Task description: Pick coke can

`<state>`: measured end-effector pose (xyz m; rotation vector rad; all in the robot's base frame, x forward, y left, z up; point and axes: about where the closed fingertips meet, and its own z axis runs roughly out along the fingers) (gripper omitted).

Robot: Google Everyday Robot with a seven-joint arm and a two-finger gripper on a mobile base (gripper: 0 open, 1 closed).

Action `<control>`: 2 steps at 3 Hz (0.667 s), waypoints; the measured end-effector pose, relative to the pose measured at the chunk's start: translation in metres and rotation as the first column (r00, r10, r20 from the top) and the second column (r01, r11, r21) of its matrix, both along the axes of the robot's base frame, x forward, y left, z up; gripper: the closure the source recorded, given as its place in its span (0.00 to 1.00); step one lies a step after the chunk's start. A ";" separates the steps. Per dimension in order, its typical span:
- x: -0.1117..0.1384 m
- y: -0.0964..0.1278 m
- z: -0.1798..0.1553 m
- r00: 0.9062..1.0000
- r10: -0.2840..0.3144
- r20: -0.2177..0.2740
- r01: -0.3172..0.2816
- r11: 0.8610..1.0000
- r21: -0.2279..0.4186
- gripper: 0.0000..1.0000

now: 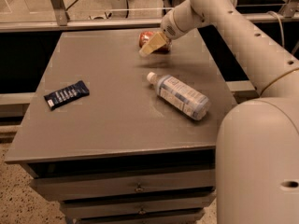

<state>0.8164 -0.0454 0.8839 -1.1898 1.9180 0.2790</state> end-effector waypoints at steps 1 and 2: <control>0.010 0.001 -0.019 0.999 0.000 -0.044 -0.001 1.000 -0.018 0.25; 0.011 -0.001 -0.025 0.998 -0.001 -0.059 0.000 1.000 -0.023 0.48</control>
Offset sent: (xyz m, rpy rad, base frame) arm 0.0156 -0.0099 -0.0236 -0.0294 0.0705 -0.0107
